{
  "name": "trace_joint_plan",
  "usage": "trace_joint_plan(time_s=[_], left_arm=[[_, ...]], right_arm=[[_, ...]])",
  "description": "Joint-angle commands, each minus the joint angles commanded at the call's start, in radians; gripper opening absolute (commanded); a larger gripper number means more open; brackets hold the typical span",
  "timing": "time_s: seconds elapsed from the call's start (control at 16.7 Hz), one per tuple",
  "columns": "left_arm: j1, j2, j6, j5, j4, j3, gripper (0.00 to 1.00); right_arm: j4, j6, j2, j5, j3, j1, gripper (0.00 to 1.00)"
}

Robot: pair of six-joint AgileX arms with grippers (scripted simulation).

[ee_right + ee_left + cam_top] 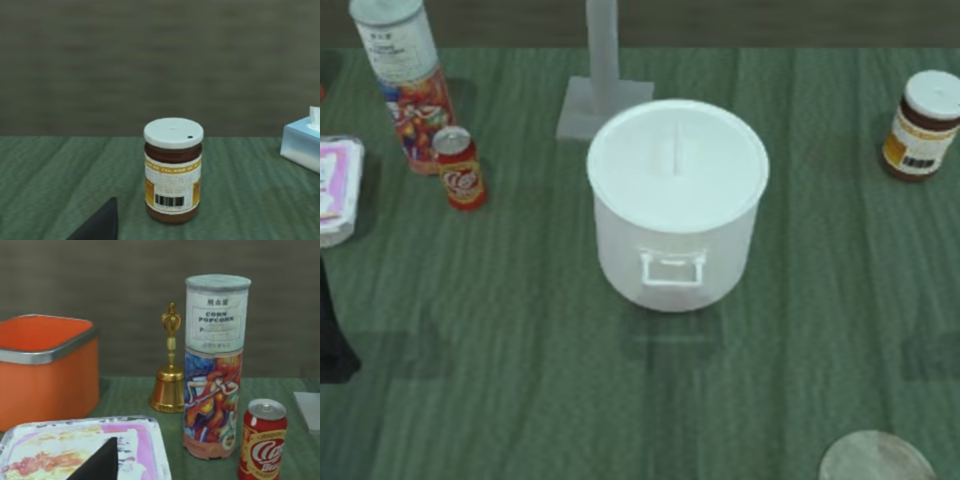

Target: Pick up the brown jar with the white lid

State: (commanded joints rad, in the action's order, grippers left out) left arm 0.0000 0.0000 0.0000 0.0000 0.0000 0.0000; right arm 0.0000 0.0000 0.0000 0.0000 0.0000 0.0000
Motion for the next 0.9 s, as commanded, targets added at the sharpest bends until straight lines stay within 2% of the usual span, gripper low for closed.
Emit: trace_joint_plan(time_s=[0.24,0.48,0.9], left_arm=[[0.0,0.0,0.0,0.0,0.0,0.0,1.0],[0.0,0.0,0.0,0.0,0.0,0.0,1.0],[0.0,0.0,0.0,0.0,0.0,0.0,1.0]], right_arm=[[-0.018,-0.003,0.024,-0.001,0.018,0.0,1.0],[-0.136,-0.027,0.184,-0.005,0.144,-0.005,1.0],[-0.487,-0.126,0.701,-0.013,0.645,-0.028,1.0]])
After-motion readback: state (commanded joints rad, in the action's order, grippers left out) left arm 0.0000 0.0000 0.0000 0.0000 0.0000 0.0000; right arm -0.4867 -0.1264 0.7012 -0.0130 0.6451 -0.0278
